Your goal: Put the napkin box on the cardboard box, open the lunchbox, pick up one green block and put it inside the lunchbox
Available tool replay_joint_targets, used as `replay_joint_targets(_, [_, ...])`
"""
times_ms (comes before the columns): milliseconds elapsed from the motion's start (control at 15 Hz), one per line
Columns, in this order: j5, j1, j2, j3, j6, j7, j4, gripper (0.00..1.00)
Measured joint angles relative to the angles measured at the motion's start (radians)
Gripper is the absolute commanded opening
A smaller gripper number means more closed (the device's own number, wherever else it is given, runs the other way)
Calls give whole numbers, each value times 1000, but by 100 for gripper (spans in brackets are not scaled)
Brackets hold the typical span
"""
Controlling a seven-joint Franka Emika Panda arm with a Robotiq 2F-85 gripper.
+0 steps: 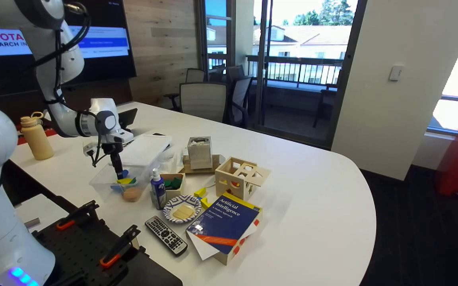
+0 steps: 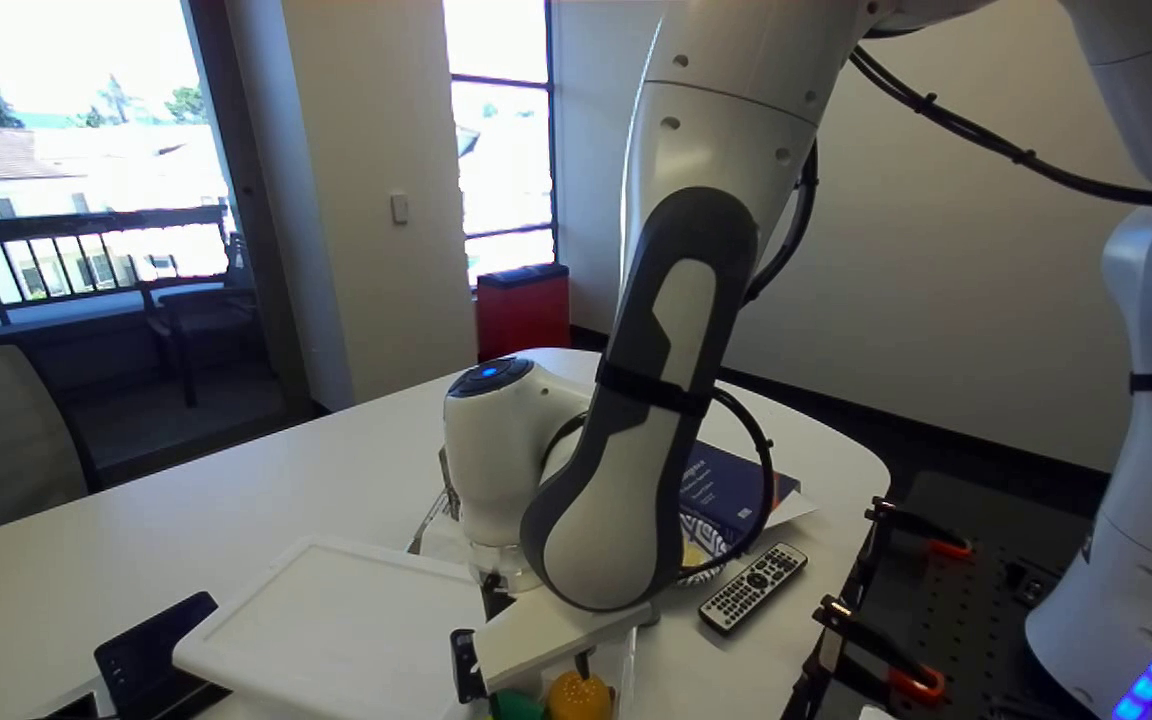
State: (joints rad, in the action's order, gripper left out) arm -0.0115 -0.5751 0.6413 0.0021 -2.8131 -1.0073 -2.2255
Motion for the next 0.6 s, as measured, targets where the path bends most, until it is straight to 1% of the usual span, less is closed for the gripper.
replay_joint_targets(600, [1, -23, 21, -29, -2, 1, 75, 100])
